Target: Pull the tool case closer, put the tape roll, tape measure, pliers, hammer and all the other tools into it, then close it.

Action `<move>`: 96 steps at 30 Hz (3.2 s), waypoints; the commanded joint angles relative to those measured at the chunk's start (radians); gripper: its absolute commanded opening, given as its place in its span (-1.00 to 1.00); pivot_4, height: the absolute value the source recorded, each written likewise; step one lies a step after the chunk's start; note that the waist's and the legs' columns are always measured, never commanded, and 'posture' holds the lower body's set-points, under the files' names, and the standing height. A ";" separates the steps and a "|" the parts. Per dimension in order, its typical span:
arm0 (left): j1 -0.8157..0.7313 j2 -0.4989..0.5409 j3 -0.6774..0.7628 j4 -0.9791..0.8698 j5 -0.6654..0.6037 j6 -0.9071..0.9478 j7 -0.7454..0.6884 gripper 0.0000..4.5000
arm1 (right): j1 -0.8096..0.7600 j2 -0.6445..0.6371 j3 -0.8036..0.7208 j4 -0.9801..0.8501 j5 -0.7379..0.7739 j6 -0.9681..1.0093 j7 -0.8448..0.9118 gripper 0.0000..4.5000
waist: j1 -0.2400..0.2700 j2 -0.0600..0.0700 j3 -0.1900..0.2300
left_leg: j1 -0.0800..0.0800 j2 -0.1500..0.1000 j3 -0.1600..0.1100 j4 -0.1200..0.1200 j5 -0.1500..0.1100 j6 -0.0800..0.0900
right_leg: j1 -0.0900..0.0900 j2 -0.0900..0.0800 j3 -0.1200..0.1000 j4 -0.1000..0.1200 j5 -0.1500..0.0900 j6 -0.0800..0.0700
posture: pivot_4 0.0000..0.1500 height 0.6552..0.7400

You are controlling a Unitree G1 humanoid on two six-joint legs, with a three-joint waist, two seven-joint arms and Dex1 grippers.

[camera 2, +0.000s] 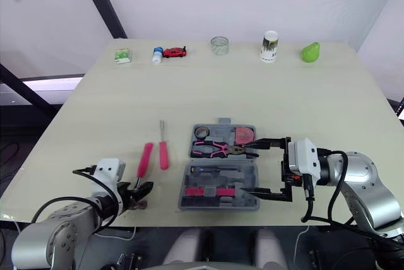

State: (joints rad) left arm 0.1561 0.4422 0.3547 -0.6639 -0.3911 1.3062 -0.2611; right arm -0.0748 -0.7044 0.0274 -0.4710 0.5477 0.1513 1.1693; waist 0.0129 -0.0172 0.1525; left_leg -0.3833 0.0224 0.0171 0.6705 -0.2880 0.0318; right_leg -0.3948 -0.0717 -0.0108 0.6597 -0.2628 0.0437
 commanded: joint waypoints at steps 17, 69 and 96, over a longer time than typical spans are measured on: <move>-0.313 0.806 -0.445 0.550 0.331 -1.459 -1.015 0.93 | -0.056 0.021 0.014 -0.013 -0.005 0.002 -0.039 1.00 | 0.002 0.002 0.008 | -0.002 0.000 0.003 -0.001 0.001 -0.001 | -0.002 0.002 -0.002 -0.003 -0.003 -0.005 | 1.00 1.00; -0.915 0.607 -1.137 1.123 0.834 -2.619 -1.135 0.93 | -0.037 -0.061 0.009 -0.031 -0.003 0.039 0.006 1.00 | 0.000 0.000 0.009 | -0.016 -0.001 0.004 0.016 0.000 0.001 | -0.012 0.012 0.001 0.005 0.003 0.006 | 1.00 1.00; -0.948 0.545 -1.188 1.210 0.884 -2.622 -1.076 -0.87 | -0.032 -0.037 0.014 -0.019 -0.024 0.013 -0.012 1.00 | 0.001 0.005 0.006 | -0.012 -0.001 0.004 0.016 0.000 0.001 | -0.008 0.011 0.001 0.006 0.004 0.006 | 1.00 1.00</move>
State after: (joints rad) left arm -0.8014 0.9917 -0.7981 0.5416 0.4986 -1.3206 -1.3349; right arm -0.1043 -0.7435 0.0632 -0.4687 0.5168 0.1847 1.1582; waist 0.0142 -0.0119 0.1587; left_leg -0.3950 0.0215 0.0213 0.6869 -0.2882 0.0331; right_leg -0.4032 -0.0603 -0.0103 0.6661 -0.2593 0.0494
